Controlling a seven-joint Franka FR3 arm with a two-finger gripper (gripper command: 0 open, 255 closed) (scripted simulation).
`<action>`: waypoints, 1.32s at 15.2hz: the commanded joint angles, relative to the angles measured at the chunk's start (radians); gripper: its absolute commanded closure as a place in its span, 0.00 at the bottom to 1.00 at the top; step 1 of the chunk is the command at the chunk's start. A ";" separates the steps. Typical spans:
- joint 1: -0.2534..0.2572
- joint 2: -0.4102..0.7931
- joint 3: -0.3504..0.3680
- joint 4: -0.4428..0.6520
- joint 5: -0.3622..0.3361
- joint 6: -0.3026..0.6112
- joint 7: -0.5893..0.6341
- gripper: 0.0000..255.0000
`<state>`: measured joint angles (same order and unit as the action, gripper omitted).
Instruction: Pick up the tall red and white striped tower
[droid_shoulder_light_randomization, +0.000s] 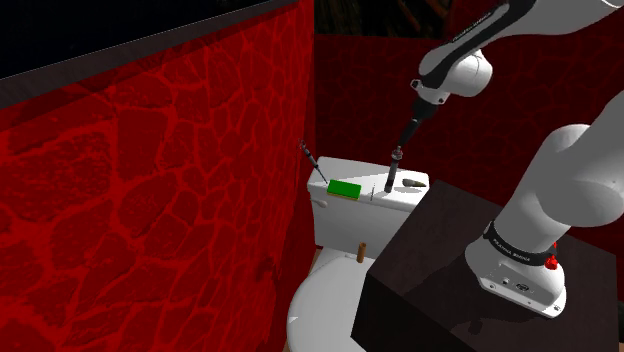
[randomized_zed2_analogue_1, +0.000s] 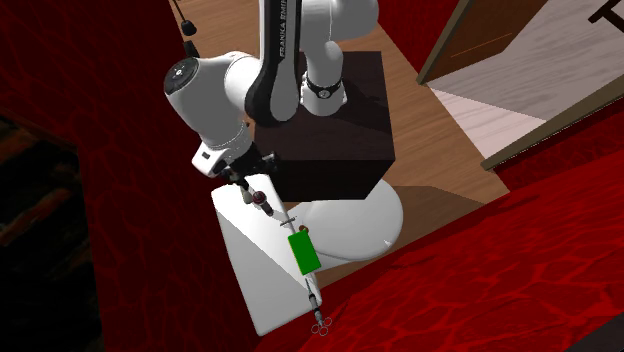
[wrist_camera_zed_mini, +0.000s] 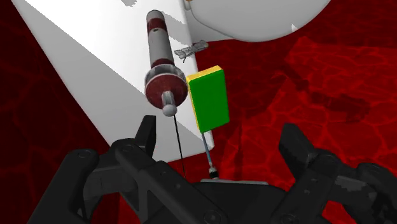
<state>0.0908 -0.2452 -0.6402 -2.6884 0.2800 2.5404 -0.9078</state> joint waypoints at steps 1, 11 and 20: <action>0.077 0.116 -0.079 0.030 0.166 0.043 -0.157 0.00; 0.088 0.425 -0.060 0.125 0.661 0.035 -0.577 0.00; 0.082 0.441 -0.051 0.131 0.685 0.034 -0.596 1.00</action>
<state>0.1726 0.1941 -0.6918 -2.5560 0.9649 2.5757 -1.5039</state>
